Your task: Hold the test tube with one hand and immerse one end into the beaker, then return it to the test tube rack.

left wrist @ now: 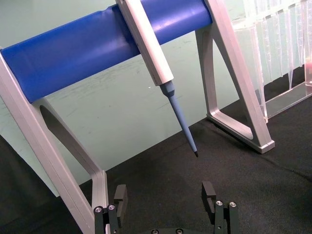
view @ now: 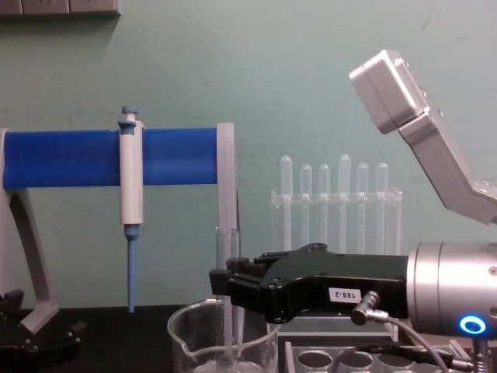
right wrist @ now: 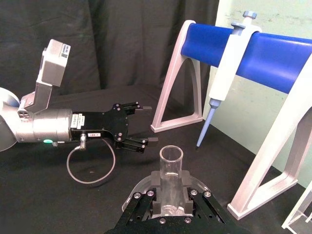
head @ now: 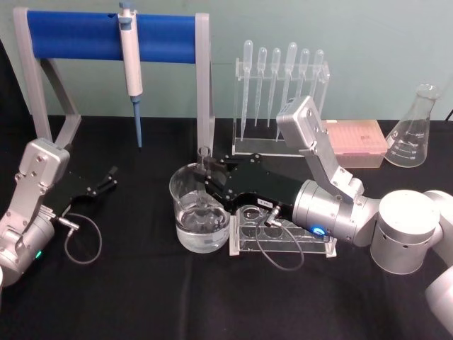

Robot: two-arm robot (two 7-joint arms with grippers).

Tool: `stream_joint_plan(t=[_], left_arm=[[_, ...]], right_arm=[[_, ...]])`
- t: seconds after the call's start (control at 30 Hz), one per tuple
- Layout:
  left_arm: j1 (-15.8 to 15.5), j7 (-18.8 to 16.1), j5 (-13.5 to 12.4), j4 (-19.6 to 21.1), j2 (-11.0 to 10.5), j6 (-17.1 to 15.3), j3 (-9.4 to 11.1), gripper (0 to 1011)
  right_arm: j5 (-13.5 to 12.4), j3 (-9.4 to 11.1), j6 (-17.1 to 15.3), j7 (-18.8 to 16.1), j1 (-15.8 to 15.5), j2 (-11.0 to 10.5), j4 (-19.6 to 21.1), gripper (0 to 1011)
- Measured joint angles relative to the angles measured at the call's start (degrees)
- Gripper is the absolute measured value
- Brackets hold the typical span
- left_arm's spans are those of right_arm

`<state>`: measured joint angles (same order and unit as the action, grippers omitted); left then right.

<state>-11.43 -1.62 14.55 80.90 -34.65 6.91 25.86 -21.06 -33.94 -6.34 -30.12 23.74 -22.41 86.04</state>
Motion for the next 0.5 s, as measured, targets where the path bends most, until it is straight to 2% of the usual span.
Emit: stream_joint_plan(t=[0.5], left_arm=[[0.0,0.0,0.0,0.0,0.0,0.0,0.0,1000]], right_arm=[[0.0,0.0,0.0,0.0,0.0,0.0,0.0,243]])
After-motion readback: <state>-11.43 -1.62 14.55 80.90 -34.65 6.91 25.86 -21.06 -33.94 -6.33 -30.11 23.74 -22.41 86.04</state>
